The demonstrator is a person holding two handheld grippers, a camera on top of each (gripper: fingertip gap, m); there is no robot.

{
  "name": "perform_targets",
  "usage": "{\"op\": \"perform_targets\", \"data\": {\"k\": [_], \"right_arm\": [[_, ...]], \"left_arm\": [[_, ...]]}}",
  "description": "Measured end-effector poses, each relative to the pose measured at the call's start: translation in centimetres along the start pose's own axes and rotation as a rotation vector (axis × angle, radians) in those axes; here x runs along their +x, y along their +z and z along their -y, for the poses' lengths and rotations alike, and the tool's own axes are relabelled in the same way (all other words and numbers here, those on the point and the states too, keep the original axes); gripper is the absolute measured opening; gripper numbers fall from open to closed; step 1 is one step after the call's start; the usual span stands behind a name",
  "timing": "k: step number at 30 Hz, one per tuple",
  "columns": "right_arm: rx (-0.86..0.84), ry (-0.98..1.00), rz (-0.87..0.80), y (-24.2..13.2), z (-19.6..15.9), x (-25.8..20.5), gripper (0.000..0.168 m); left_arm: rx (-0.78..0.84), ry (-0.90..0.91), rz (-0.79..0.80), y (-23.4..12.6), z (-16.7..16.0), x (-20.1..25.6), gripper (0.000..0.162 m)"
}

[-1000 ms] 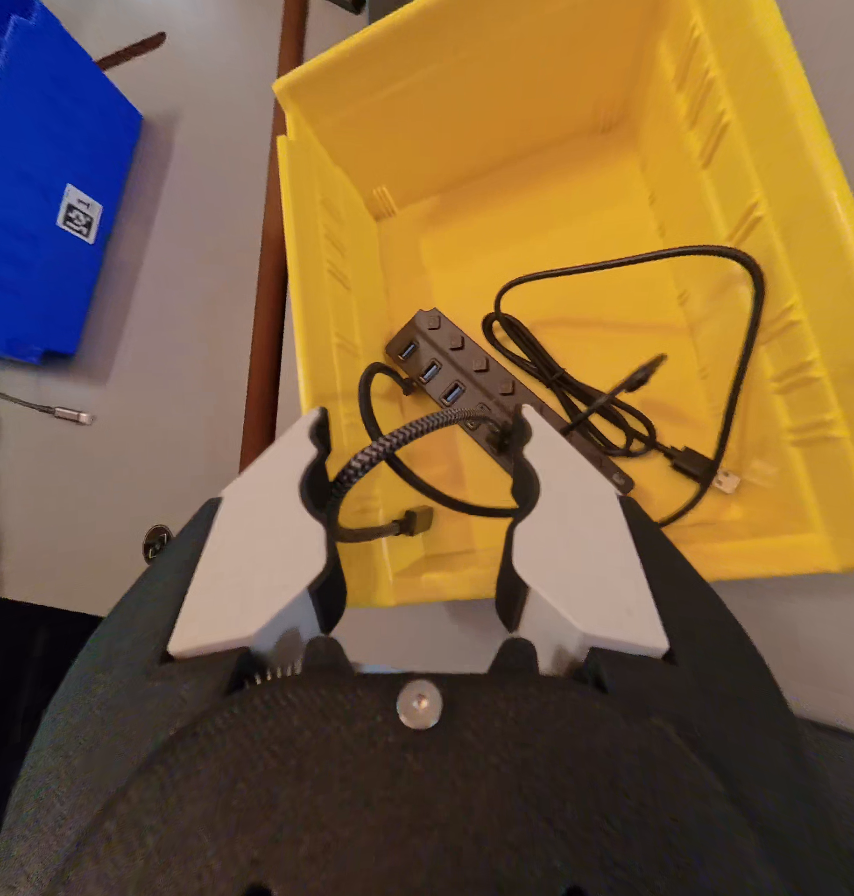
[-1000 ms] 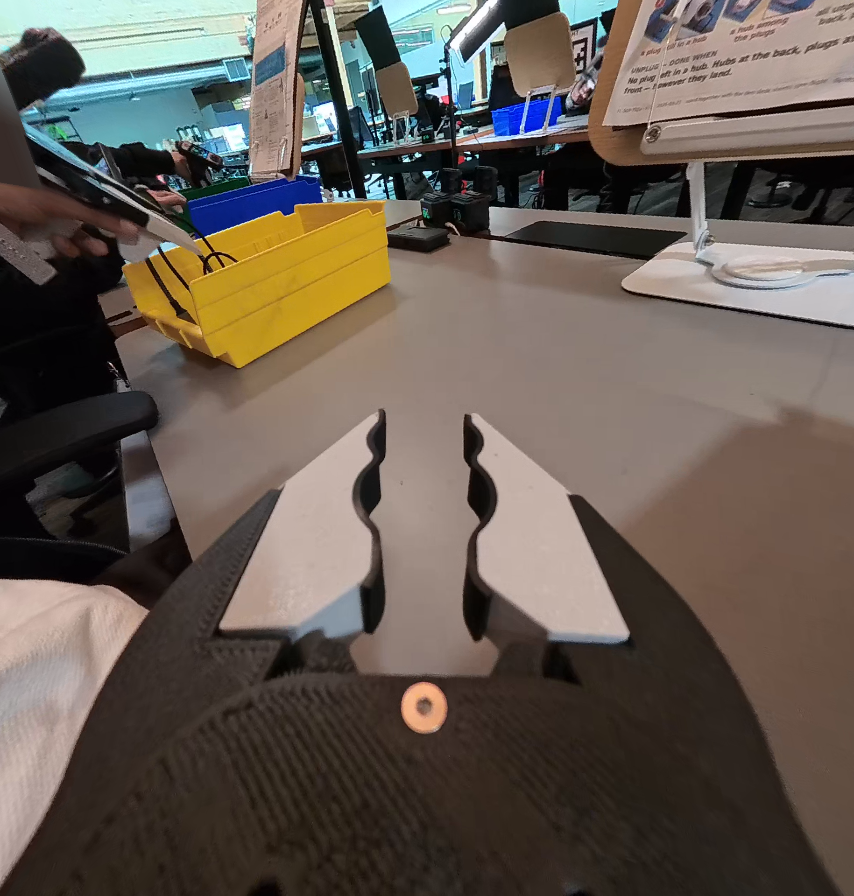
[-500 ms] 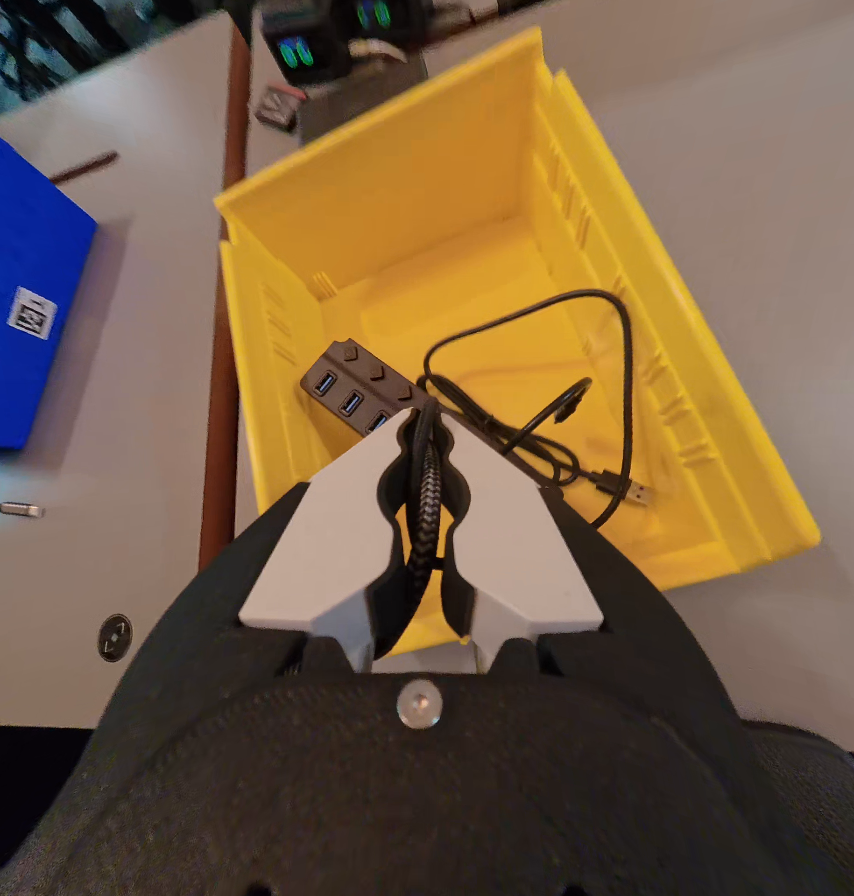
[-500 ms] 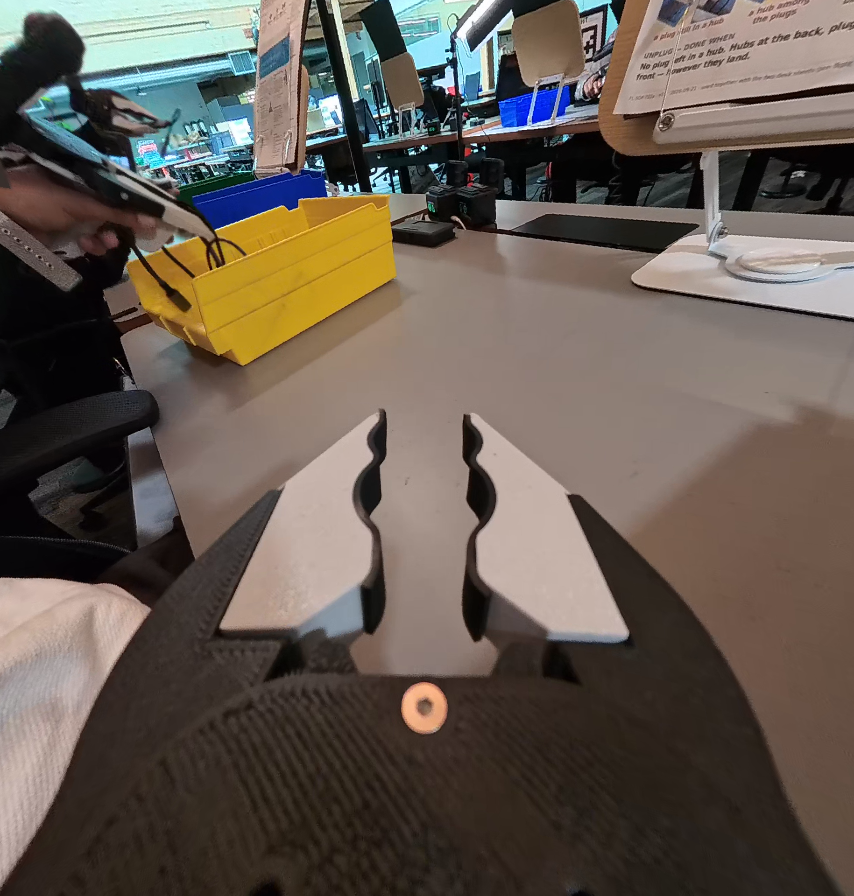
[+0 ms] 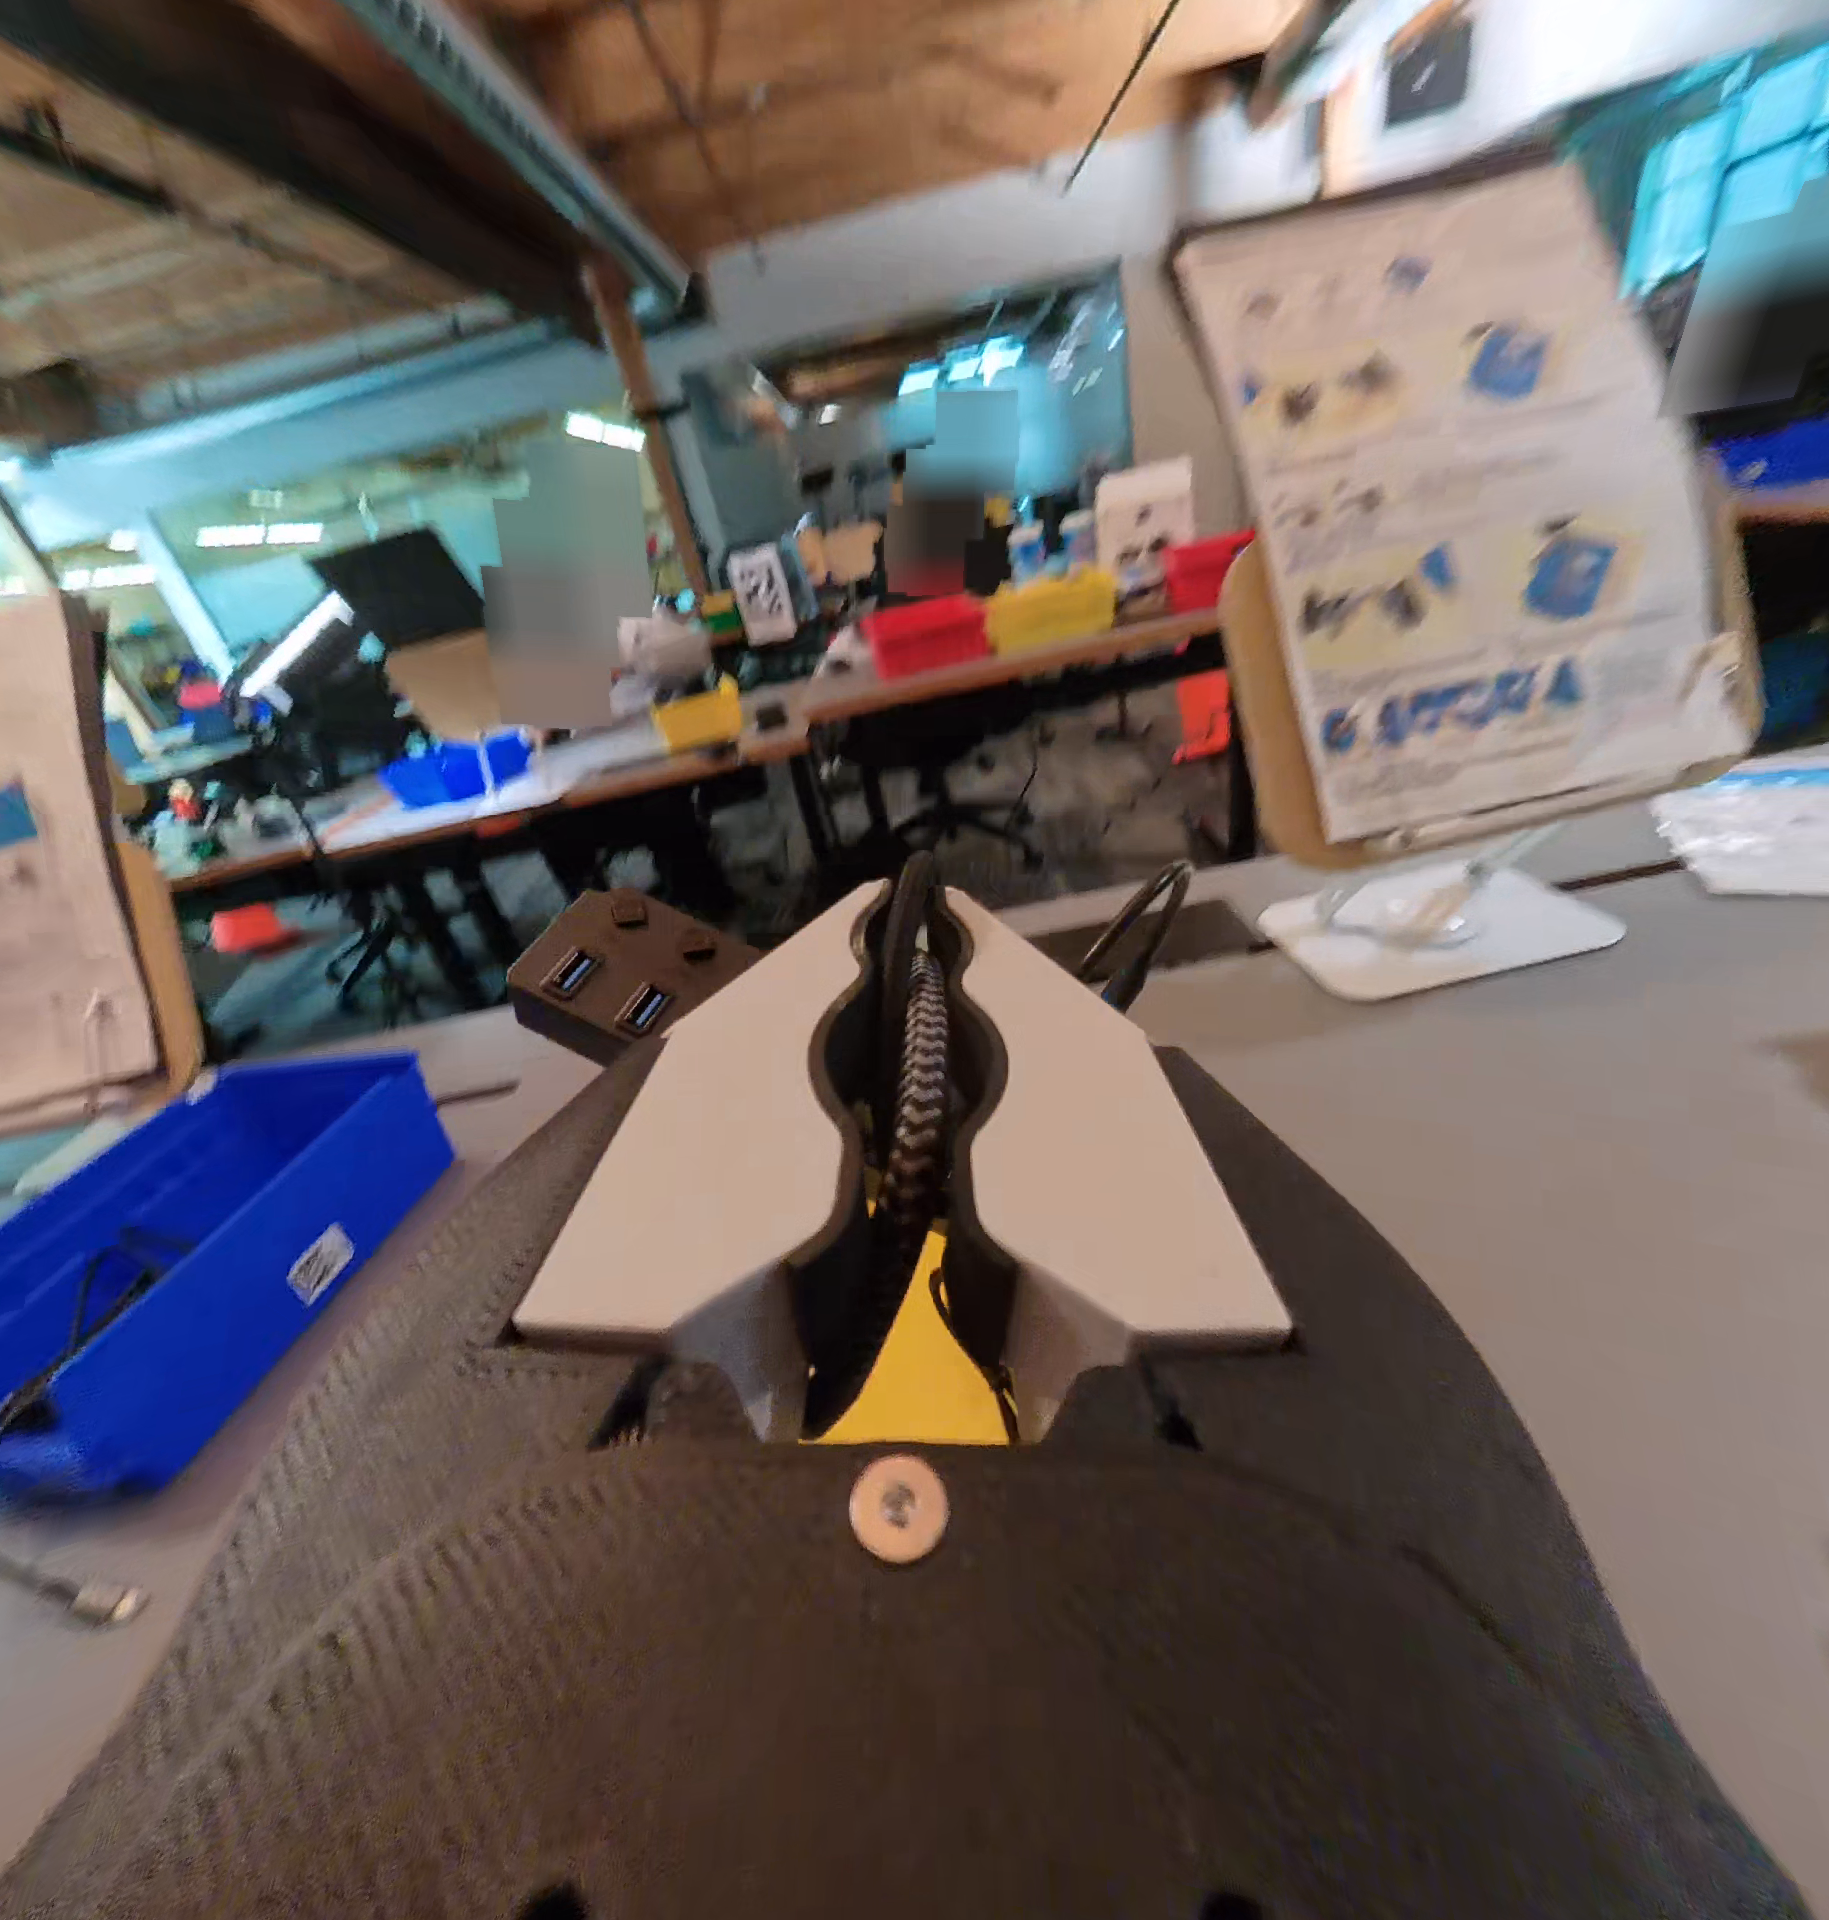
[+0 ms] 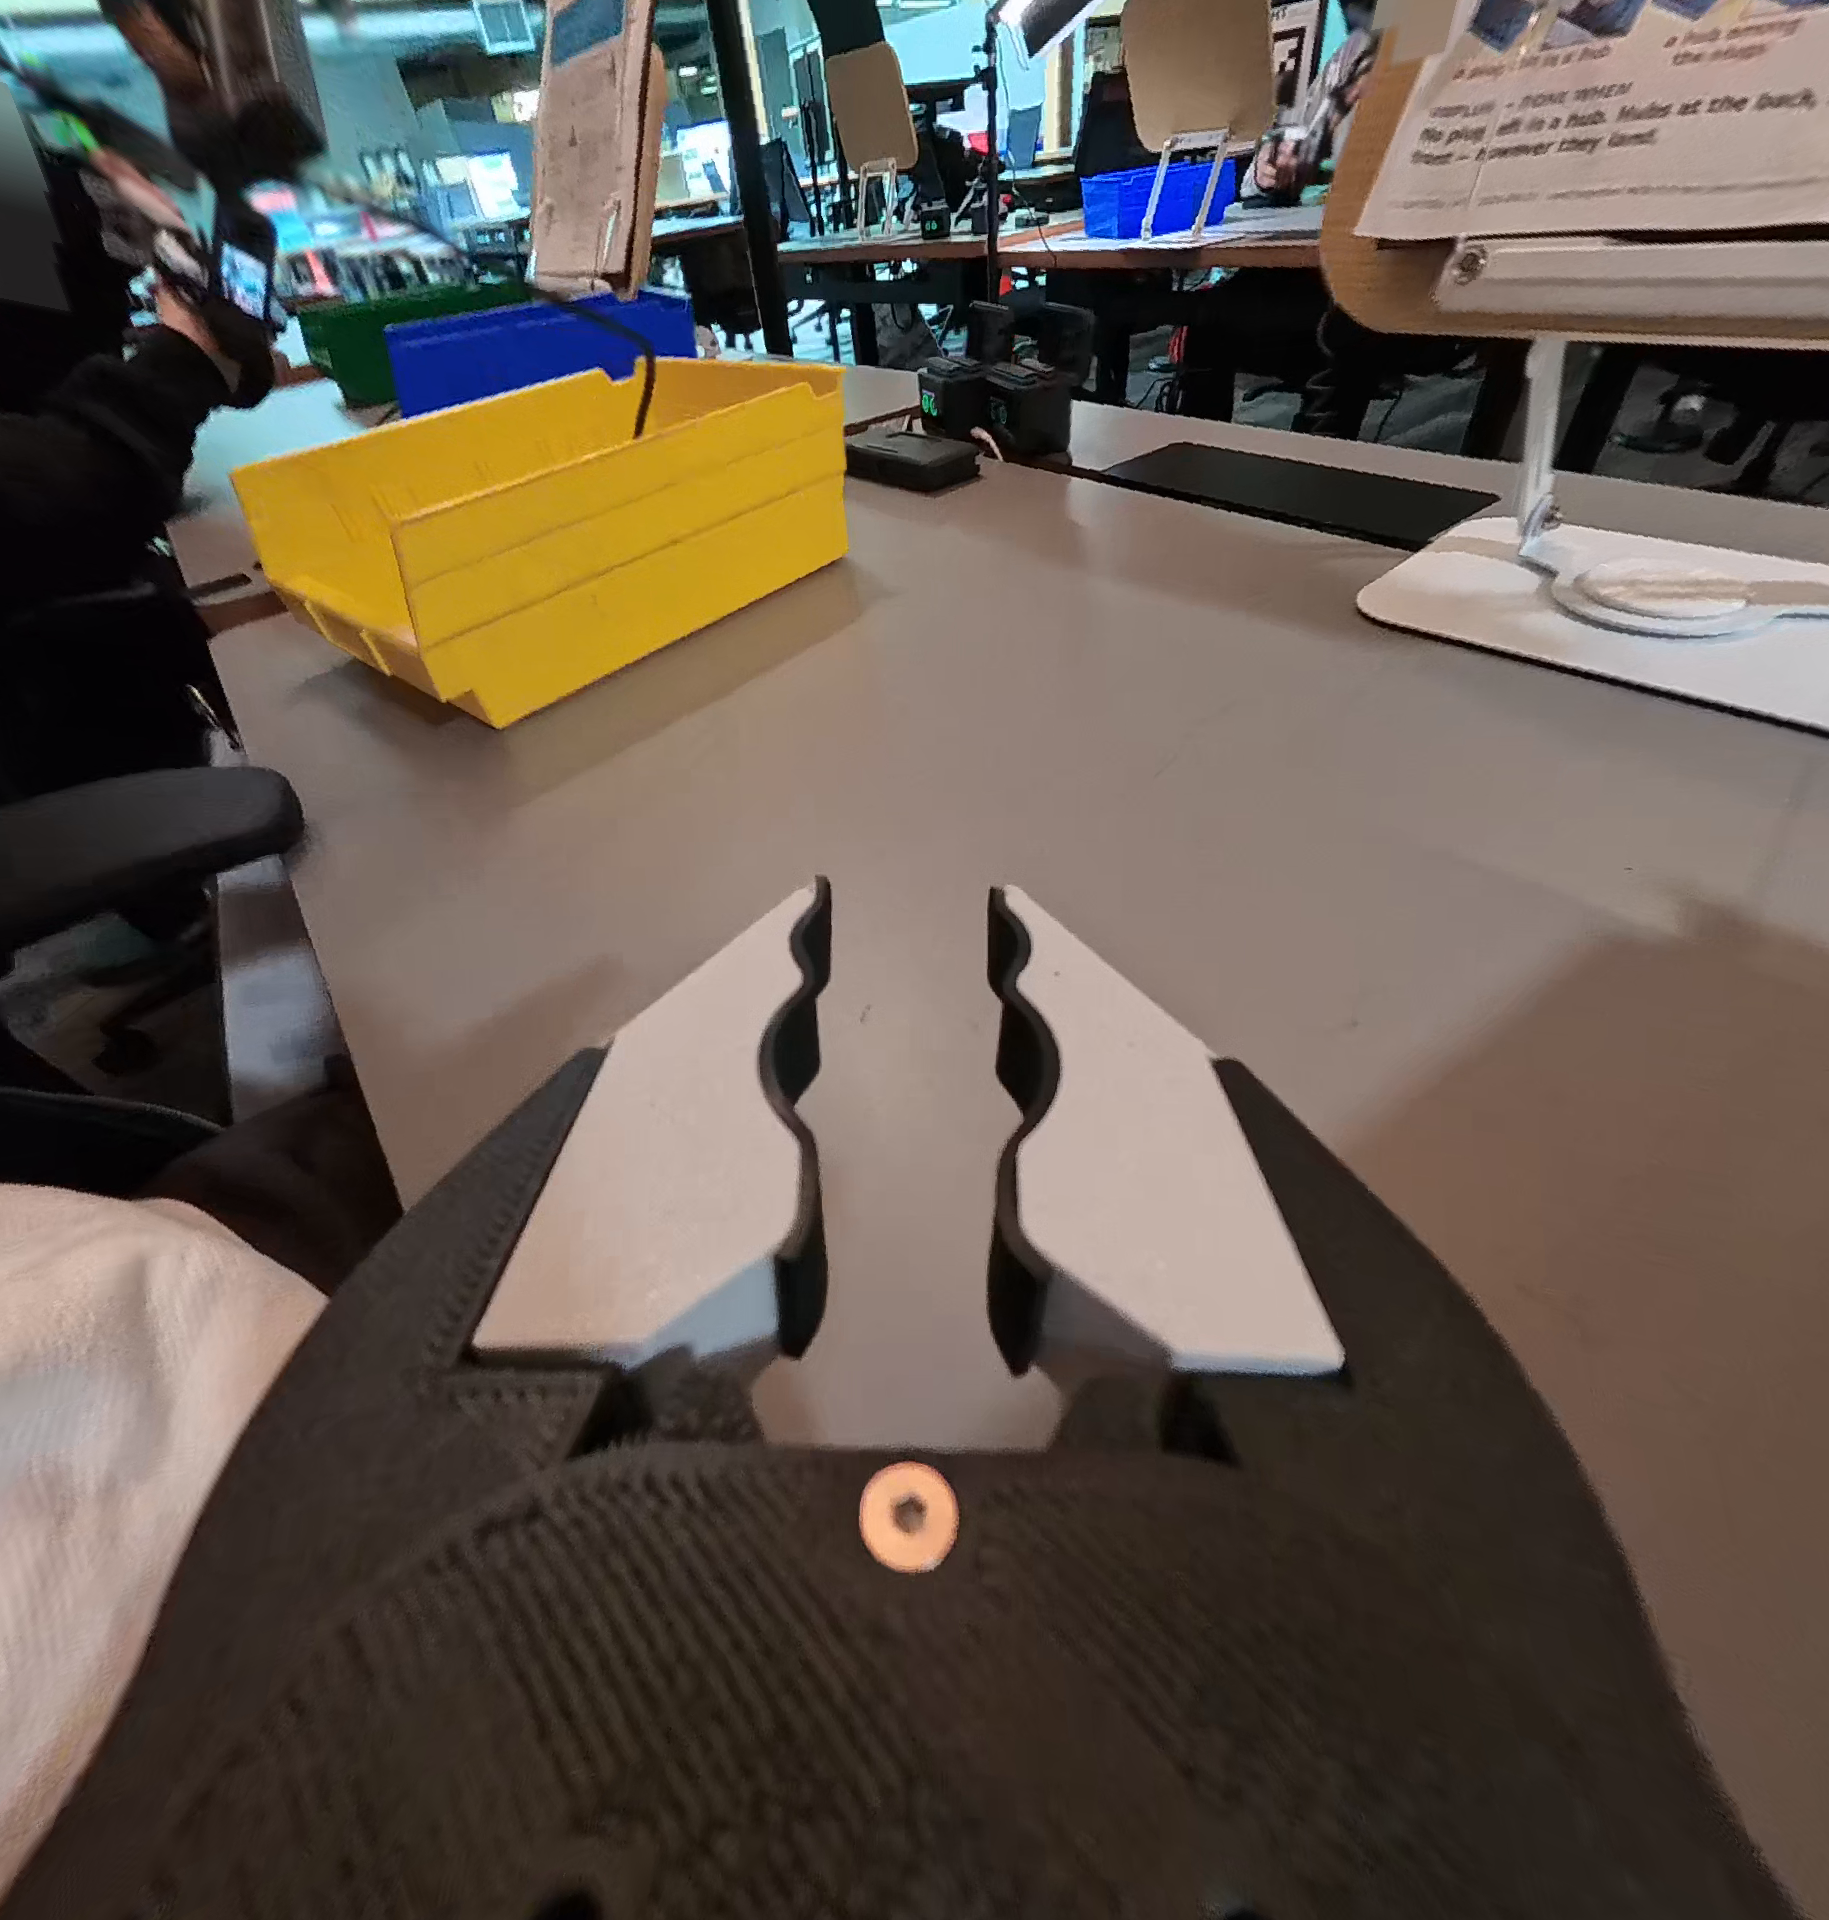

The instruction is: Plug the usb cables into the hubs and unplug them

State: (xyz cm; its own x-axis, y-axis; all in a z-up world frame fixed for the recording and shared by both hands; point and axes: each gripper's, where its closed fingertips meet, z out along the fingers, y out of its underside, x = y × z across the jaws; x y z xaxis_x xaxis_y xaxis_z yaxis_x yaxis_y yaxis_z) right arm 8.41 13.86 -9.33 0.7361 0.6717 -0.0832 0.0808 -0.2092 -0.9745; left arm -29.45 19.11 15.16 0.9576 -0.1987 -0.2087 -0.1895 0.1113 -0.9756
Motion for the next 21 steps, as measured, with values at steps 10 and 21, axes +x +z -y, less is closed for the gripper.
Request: {"op": "perform_targets", "data": {"k": [10,21], "right_arm": [[0.032,-0.216,0.104,0.9,1.2,-5.6,0.031],[0.330,-0.259,0.122,2.6,10.2,-13.5,0.069]], "left_arm": [[0.369,0.032,-0.194,-6.2,9.7,8.7,0.001],[0.275,0.014,-0.421,-3.7,7.5,17.8,0.000]]}}
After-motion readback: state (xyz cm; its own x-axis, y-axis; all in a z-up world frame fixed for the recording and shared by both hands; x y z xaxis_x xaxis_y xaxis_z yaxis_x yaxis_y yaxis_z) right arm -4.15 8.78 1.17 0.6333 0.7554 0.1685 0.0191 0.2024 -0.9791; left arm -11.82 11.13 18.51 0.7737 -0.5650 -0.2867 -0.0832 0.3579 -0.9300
